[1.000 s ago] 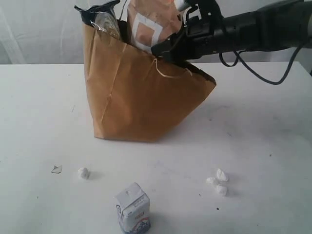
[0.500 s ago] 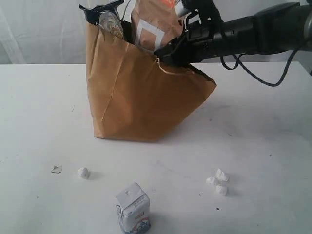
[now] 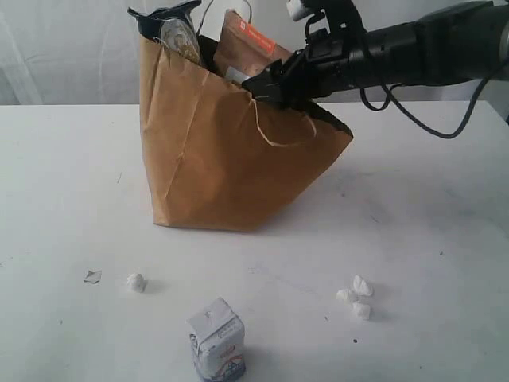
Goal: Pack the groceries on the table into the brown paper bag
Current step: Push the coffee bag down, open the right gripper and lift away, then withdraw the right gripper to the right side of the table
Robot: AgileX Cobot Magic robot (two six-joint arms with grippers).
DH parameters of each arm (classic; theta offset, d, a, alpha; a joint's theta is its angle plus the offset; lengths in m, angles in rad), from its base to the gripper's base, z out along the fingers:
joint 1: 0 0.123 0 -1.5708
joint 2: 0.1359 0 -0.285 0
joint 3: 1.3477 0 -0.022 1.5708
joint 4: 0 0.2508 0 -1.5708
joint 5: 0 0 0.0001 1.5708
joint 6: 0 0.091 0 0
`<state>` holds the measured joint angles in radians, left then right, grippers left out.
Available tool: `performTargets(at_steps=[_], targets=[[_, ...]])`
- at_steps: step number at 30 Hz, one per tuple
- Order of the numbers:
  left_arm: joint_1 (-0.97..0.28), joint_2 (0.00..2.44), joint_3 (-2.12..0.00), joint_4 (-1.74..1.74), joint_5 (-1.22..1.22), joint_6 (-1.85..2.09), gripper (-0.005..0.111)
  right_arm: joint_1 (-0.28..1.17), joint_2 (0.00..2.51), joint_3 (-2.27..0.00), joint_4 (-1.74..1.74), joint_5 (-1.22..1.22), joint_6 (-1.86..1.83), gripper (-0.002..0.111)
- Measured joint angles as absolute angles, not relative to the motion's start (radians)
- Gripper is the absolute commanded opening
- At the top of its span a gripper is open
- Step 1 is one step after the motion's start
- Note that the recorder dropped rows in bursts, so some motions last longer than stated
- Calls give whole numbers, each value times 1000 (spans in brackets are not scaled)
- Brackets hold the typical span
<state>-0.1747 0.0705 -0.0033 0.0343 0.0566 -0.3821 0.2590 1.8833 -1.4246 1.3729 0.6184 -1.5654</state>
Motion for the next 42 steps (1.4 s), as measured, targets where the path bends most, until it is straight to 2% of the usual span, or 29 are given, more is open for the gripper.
performTargets(at_steps=[9, 15, 19, 26, 28, 36, 42], targets=[[-175, 71, -3, 34, 57, -382, 0, 259, 1780, -1425, 1373, 584, -1565, 81], [-175, 71, -3, 34, 57, -382, 0, 259, 1699, -1425, 1338, 477, -1565, 79], [-175, 71, -3, 34, 57, -382, 0, 259, 1659, -1425, 1321, 402, -1512, 62], [-175, 71, -3, 34, 57, -382, 0, 259, 1632, -1425, 1154, 301, -1347, 12], [-175, 71, -3, 34, 57, -382, 0, 259, 1632, -1425, 1080, 298, -1293, 1], [-175, 71, -3, 34, 57, -382, 0, 249, 1621, -1425, 793, 305, -1053, 0], [-175, 71, -3, 34, 57, -382, 0, 158, 1617, -1425, 659, 380, -927, 0]])
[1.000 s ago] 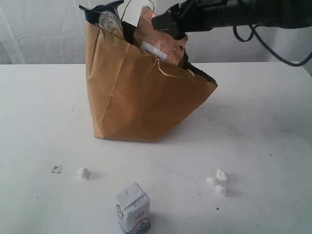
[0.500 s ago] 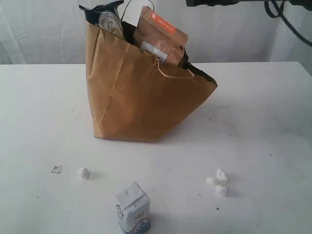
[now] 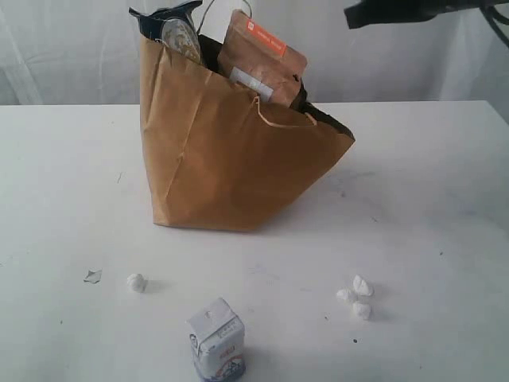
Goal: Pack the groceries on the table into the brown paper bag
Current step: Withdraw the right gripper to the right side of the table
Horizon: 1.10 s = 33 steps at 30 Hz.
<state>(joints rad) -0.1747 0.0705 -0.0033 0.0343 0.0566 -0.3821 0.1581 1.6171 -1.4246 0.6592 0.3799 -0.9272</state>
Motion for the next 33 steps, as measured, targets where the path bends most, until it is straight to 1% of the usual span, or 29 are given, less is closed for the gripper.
performTargets(at_steps=[6, 9, 11, 13, 14, 18, 24, 26, 33], targets=[[-175, 71, -3, 34, 47, -382, 0, 39, 1616, -1425, 296, 577, -659, 0], [-175, 71, -3, 34, 5, -382, 0, -16, 1620, -1425, 80, 771, -497, 0], [-175, 71, -3, 34, -40, -382, 0, -50, 1636, -1425, -21, 948, -420, 0], [-175, 71, -3, 34, -92, -382, 0, -77, 1663, -1423, -61, 1115, -386, 0], [-175, 71, -3, 34, -118, -382, 0, -89, 1676, -1419, -73, 1159, -376, 0], [-175, 71, -3, 34, -231, -382, 0, -99, 1701, -1370, -51, 1210, -319, 0], [-175, 71, -3, 34, -475, -382, 0, -99, 1704, -1291, 113, 1218, -311, 0], [-175, 71, -26, 47, -446, -382, 0, -99, 1704, -1264, 129, 1218, -311, 0], [-175, 126, -300, 163, -52, -364, 0, -99, 1643, -1213, 135, 1191, -309, 0]])
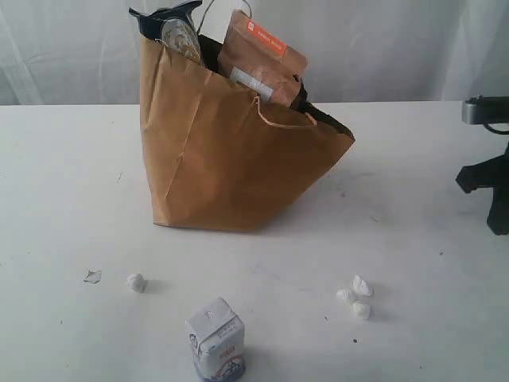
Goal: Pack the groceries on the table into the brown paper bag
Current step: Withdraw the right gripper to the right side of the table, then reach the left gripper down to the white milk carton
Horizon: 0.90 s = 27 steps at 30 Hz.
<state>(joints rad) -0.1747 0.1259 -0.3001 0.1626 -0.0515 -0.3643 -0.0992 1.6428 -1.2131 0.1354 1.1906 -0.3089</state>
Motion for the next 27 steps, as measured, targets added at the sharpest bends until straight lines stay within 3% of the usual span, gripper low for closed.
performTargets(at_steps=[4, 8, 11, 15, 19, 25, 27], targets=[[-175, 333, -582, 180, 302, -291, 0, -99, 1579, -1200, 137, 1167, -309, 0], [-175, 657, -658, -22, 652, -27, 0, -99, 1573, -1200, 149, 1167, -309, 0], [-175, 811, -658, -386, 640, 244, 0, -99, 1573, -1200, 170, 1183, -309, 0], [-175, 919, -644, -600, 618, 495, 3, -99, 1573, -1200, 177, 1192, -312, 0], [-175, 958, -641, -665, 659, 736, 32, -99, 1573, -1200, 179, 1184, -312, 0], [-175, 995, -641, -968, 848, 1107, 97, -99, 1573, -1200, 179, 1144, -313, 0], [-175, 1005, -641, -1034, 894, 1199, 105, -99, 1573, -1200, 181, 1132, -313, 0]])
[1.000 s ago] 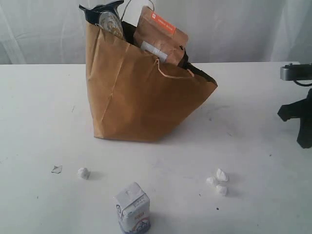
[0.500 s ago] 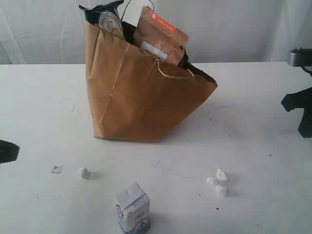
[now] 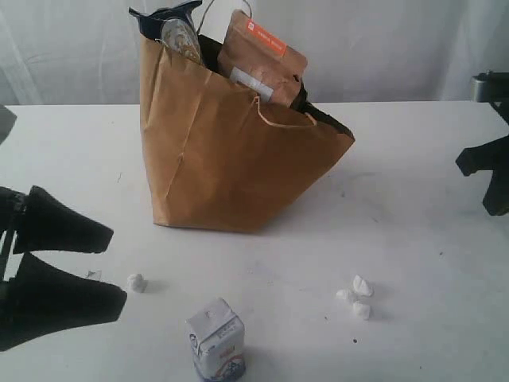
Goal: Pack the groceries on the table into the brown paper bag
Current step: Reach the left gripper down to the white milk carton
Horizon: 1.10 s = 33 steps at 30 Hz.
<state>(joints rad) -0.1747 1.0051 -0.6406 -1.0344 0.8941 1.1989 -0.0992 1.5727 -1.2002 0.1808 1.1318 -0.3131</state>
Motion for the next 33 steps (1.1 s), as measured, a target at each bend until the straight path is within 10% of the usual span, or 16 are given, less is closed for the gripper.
performTargets(at_steps=[10, 22, 33], targets=[[-252, 1087, -509, -1242, 868, 1650, 105, -99, 1573, -1200, 183, 1086, -313, 0], [-723, 1278, -397, -1719, 268, 1958, 105, -99, 1573, -1200, 183, 1077, -315, 0], [-732, 1425, -499, -1723, 230, 1958, 105, -99, 1573, -1200, 186, 1077, -313, 0]])
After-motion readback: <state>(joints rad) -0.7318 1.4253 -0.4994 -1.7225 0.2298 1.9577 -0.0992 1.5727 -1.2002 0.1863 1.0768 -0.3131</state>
